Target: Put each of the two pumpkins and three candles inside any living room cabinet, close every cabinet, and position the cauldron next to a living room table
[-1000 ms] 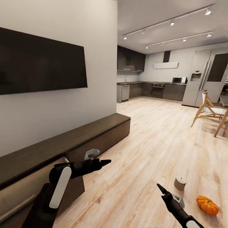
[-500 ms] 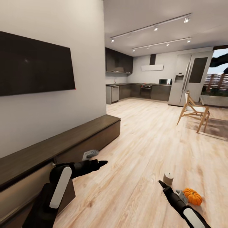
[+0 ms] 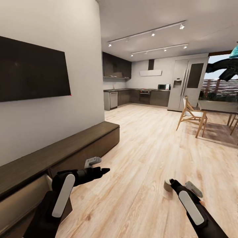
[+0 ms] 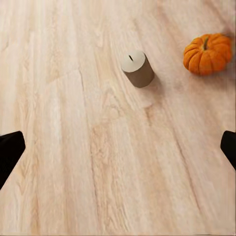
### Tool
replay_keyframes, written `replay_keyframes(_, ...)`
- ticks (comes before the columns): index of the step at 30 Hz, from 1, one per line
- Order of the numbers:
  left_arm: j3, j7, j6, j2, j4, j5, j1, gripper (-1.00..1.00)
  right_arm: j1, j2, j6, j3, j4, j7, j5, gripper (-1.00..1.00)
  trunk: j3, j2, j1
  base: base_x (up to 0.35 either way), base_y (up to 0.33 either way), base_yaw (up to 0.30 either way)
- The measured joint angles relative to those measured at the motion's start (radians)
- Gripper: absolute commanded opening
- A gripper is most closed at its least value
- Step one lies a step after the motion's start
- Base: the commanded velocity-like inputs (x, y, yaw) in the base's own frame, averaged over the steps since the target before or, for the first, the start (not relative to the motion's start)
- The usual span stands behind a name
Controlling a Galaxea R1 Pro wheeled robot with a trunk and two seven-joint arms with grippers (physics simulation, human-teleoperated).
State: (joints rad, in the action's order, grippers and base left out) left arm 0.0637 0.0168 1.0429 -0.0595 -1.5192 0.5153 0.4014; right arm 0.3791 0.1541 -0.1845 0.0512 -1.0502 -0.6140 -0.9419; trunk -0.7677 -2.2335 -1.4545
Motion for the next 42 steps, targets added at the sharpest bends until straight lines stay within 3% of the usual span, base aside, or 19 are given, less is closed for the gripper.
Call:
replay_keyframes(2,0.000,-0.005,0.000,0.000,0.000,-0.001,0.000,1.00,0.000,-0.007,0.000,0.085,-0.049,-0.169,0.010,1.00,0.002,0.000,0.000,0.000,0.000,-0.186)
replay_keyframes(5,0.001,-0.008,0.000,0.000,0.000,-0.001,-0.001,1.00,0.003,-0.010,0.000,0.145,-0.077,-0.274,0.013,1.00,0.006,0.000,0.000,0.002,0.000,-0.159)
replay_keyframes(8,0.001,-0.008,0.000,0.000,0.000,-0.002,0.000,1.00,0.006,-0.012,0.001,0.174,-0.094,-0.324,0.014,1.00,0.009,0.000,0.000,0.053,0.000,-0.125)
replay_keyframes(12,0.009,-0.036,0.000,-0.001,0.004,-0.005,0.000,1.00,0.008,-0.010,0.000,0.185,-0.107,-0.341,0.015,1.00,0.013,0.000,0.000,0.124,0.000,-0.114)
replay_keyframes(16,0.068,-0.103,0.000,-0.002,0.045,-0.010,0.023,1.00,0.008,-0.011,-0.026,0.190,-0.139,-0.349,0.015,1.00,0.018,0.000,0.000,0.210,0.000,-0.140)
replay_keyframes(18,0.129,-0.148,0.001,-0.004,0.170,-0.010,0.088,1.00,0.008,-0.011,-0.063,0.187,-0.157,-0.357,0.014,1.00,0.021,0.000,0.000,0.121,0.000,-0.192)
replay_keyframes(21,0.159,-0.164,0.001,-0.003,0.269,-0.007,0.140,1.00,0.006,-0.005,-0.078,0.182,-0.164,-0.356,0.007,1.00,0.025,0.000,0.000,0.062,0.000,-0.208)
replay_keyframes(25,0.173,-0.174,0.001,-0.005,0.322,-0.006,0.167,1.00,0.004,0.000,-0.110,0.178,-0.168,-0.354,0.002,1.00,0.029,0.000,0.000,0.018,0.000,-0.218)
replay_keyframes(27,0.176,-0.176,0.001,-0.006,0.331,-0.006,0.172,1.00,0.003,0.001,-0.159,0.169,-0.167,-0.348,0.001,1.00,0.032,0.000,0.000,0.006,0.000,-0.214)
replay_keyframes(30,0.177,-0.175,0.001,-0.006,0.337,-0.005,0.174,1.00,0.002,0.001,-0.248,0.110,-0.162,-0.312,0.001,1.00,0.035,0.000,0.000,0.003,0.000,-0.202)
replay_keyframes(32,0.178,-0.175,0.001,-0.006,0.340,-0.003,0.176,1.00,0.003,0.002,-0.360,0.025,-0.149,-0.219,0.004,1.00,0.038,0.000,0.000,0.001,0.000,-0.171)
replay_keyframes(36,0.178,-0.175,0.001,-0.005,0.344,-0.004,0.176,1.00,0.005,0.003,-0.487,-0.083,-0.089,-0.070,0.009,1.00,0.041,0.000,0.000,0.000,0.000,-0.089)
replay_keyframes(40,0.178,-0.176,0.001,-0.006,0.347,-0.005,0.176,1.00,0.006,-0.007,-0.531,-0.102,-0.063,-0.019,0.014,1.00,0.043,0.000,0.000,0.000,0.000,-0.026)
replay_keyframes(42,0.178,-0.177,0.001,-0.007,0.349,-0.006,0.177,1.00,0.006,-0.016,-0.542,-0.081,-0.055,-0.007,0.017,1.00,0.043,0.000,0.000,0.000,0.000,-0.011)
